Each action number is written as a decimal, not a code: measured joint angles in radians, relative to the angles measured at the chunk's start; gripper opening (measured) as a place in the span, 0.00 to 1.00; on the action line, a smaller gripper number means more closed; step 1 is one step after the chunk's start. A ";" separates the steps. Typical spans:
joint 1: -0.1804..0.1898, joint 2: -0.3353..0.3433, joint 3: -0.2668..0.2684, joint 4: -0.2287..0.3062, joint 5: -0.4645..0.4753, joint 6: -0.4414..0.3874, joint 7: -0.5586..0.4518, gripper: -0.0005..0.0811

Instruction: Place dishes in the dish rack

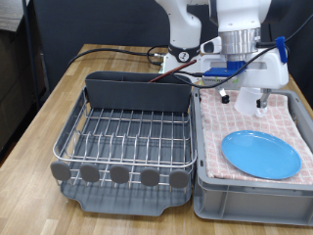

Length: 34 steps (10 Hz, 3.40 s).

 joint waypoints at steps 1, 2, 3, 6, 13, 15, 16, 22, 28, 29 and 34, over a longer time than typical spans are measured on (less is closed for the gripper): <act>0.000 0.002 0.008 -0.014 0.056 0.027 -0.079 0.99; 0.000 0.005 0.014 -0.024 0.081 0.048 -0.128 0.99; 0.000 0.011 0.020 -0.029 0.100 0.058 -0.159 0.99; 0.000 0.040 0.029 -0.029 0.108 0.073 -0.172 0.99; -0.047 0.143 0.118 0.010 0.421 0.151 -0.466 0.99; -0.059 0.170 0.131 0.032 0.443 0.152 -0.497 0.99; -0.063 0.182 0.135 0.043 0.450 0.152 -0.508 0.99; -0.079 0.237 0.150 0.092 0.467 0.157 -0.534 0.99; -0.095 0.254 0.170 0.098 0.491 0.177 -0.539 0.58; -0.098 0.256 0.175 0.098 0.495 0.181 -0.541 0.37; -0.132 0.262 0.211 0.098 0.518 0.196 -0.559 0.03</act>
